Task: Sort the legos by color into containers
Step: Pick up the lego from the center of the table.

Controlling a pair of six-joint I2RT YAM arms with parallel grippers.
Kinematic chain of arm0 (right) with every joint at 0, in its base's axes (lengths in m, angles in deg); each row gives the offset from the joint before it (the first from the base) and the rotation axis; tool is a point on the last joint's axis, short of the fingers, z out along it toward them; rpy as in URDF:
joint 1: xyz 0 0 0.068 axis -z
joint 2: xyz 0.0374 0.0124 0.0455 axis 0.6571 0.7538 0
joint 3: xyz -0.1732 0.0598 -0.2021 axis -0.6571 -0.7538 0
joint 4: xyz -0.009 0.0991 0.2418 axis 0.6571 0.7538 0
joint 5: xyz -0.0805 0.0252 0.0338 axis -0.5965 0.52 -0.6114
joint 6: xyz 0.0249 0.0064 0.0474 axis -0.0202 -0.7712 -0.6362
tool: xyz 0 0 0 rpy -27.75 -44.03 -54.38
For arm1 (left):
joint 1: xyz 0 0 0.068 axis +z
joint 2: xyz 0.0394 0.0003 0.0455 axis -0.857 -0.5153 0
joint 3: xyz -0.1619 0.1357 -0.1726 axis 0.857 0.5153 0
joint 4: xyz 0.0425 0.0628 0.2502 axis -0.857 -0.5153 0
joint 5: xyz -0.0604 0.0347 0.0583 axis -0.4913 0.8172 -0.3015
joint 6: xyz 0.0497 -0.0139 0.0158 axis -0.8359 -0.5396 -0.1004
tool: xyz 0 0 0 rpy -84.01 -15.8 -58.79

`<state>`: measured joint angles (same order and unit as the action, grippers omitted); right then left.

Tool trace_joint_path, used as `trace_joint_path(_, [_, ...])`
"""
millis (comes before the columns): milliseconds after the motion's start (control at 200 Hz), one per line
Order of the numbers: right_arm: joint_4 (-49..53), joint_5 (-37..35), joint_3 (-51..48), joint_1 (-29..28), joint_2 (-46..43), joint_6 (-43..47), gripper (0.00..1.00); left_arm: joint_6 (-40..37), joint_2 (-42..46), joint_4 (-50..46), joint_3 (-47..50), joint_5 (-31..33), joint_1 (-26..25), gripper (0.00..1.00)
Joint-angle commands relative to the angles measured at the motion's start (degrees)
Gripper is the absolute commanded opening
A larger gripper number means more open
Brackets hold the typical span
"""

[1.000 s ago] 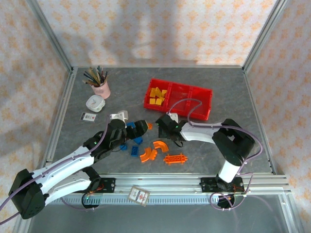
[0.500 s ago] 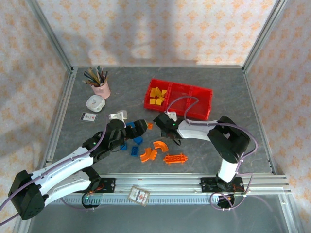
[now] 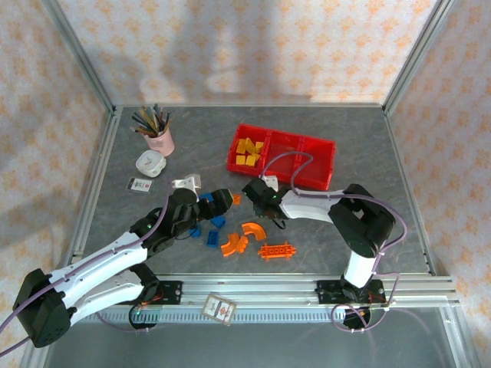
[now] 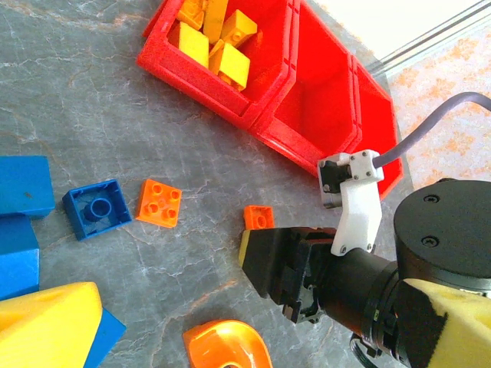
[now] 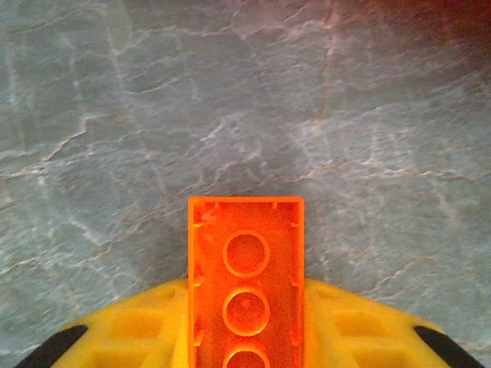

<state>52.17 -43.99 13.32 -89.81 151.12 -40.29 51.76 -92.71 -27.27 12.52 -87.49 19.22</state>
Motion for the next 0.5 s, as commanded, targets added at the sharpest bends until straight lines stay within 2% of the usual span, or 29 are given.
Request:
trace_joint_path(0, [-0.24, -0.10, 2.25, -0.17, -4.51, 0.88, 0.33, -0.95, -0.37, -0.39, -1.55, 1.38, -0.31, 0.99])
trace_joint_path(140, [2.20, -1.95, 4.82, 1.73, -7.99, 2.53, 0.33, -2.24, -1.56, -0.38, -3.75, 1.78, -0.31, 0.99])
trace_joint_path(265, [2.65, -2.38, 7.49, 5.62, -9.23, 4.43, 0.34, -3.64, -3.84, -0.28, -6.65, 1.61, -0.31, 0.99])
trace_joint_path(496, [1.41, -2.17, 16.01, 13.19, -3.13, 8.19, 0.34, -6.08, -9.38, 1.36, -10.88, 1.56, -0.22, 0.99])
